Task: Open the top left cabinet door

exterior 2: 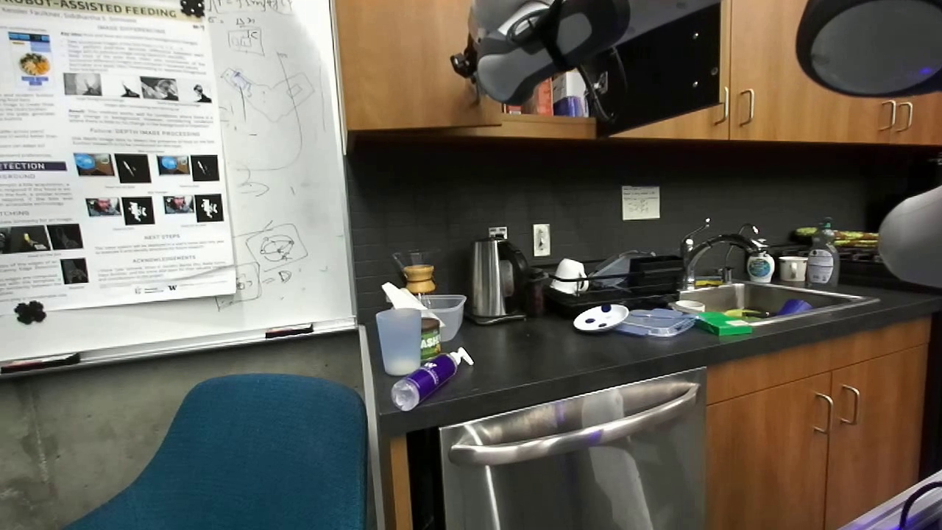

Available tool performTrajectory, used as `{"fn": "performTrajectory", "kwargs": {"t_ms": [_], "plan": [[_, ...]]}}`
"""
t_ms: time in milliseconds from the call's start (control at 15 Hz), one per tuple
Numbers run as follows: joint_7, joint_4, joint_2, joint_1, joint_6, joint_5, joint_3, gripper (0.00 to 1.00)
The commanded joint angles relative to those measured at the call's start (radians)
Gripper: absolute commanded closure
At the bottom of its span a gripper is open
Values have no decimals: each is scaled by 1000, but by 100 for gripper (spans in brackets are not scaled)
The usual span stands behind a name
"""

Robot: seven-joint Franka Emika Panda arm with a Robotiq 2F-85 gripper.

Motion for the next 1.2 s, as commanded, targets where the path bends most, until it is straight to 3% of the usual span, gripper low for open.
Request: {"fn": "performTrajectory", "kwargs": {"t_ms": [0, 467, 1133], "plan": [[-39, -113, -47, 126, -5, -52, -144, 96], [-34, -216, -91, 278, 12, -87, -218, 96], [-43, -299, -161, 421, 70, -103, -267, 96]]}}
